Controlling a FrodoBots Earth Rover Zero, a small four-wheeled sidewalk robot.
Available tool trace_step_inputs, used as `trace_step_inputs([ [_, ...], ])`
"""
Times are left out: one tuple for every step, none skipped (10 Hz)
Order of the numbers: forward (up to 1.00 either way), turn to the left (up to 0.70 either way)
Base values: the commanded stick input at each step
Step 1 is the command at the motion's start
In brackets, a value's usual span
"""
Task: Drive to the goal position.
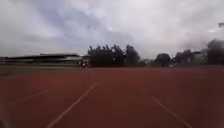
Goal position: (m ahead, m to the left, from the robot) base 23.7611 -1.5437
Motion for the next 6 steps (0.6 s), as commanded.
trace_step_inputs([
  [0.70, 0.00],
  [0.70, 0.00],
  [0.70, 0.00],
  [0.70, 0.00],
  [0.70, -0.35],
  [0.70, -0.35],
])
